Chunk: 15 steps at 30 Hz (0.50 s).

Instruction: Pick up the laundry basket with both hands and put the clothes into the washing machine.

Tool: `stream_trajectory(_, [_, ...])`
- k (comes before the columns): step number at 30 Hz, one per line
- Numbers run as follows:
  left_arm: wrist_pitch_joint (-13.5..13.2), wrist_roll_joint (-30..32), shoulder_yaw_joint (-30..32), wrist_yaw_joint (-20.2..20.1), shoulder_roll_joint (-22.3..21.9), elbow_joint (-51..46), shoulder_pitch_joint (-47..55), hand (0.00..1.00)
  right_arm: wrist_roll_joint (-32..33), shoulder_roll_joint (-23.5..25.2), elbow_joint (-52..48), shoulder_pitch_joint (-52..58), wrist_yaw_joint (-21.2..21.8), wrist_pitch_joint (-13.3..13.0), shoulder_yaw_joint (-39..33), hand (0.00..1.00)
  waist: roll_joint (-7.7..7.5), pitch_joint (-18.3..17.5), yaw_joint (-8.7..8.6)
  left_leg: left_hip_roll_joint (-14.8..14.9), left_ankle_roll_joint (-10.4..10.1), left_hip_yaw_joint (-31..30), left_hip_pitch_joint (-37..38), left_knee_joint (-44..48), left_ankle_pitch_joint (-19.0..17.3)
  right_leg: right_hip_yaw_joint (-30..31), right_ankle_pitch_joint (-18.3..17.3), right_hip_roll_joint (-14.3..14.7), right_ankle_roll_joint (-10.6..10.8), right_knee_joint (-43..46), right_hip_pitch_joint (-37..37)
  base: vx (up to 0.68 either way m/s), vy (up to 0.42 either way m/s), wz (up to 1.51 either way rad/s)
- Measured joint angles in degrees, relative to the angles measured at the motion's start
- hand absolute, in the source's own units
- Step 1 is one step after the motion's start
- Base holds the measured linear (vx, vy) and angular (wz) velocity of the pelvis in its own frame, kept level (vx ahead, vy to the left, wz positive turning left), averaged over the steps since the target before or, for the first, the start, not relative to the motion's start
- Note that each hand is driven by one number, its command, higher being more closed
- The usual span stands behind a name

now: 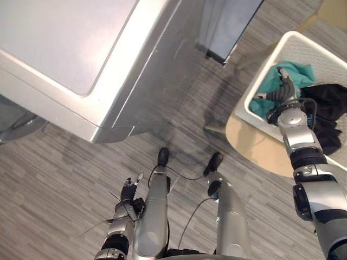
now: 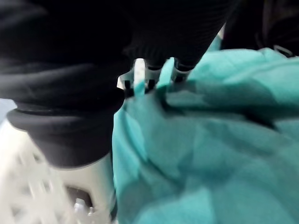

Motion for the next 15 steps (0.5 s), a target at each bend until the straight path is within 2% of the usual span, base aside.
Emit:
stream_trajectory(9, [-0.93,-1.37,1.64,2.0,-0.72,-1.73,-0.38,0.0,0.34,-0.65,1.64,-0.13,-2.53,-0.07,-2.47,0.0,-0.36,0.41,0.01,0.18,0.34,0.14,-4.77,3.89,-1.66,-0.08,-0.13,-0.05,-0.02,0.85,-3.18,0.03,0.02,-0.01])
stream_trajectory(15, [-1.03,-2.39,3.08,2.1,-0.71,-2.4,-0.44,0.0,0.43,-0.54,1.37,0.99,-2.54,-0.26,-3.81,0.0,-1.48,1.02,0.0,0.5,0.54,0.84,-5.12,4.84,-2.62,0.38,0.12,0.4,0.34,-0.05,-3.07,0.07,0.021,-0.06])
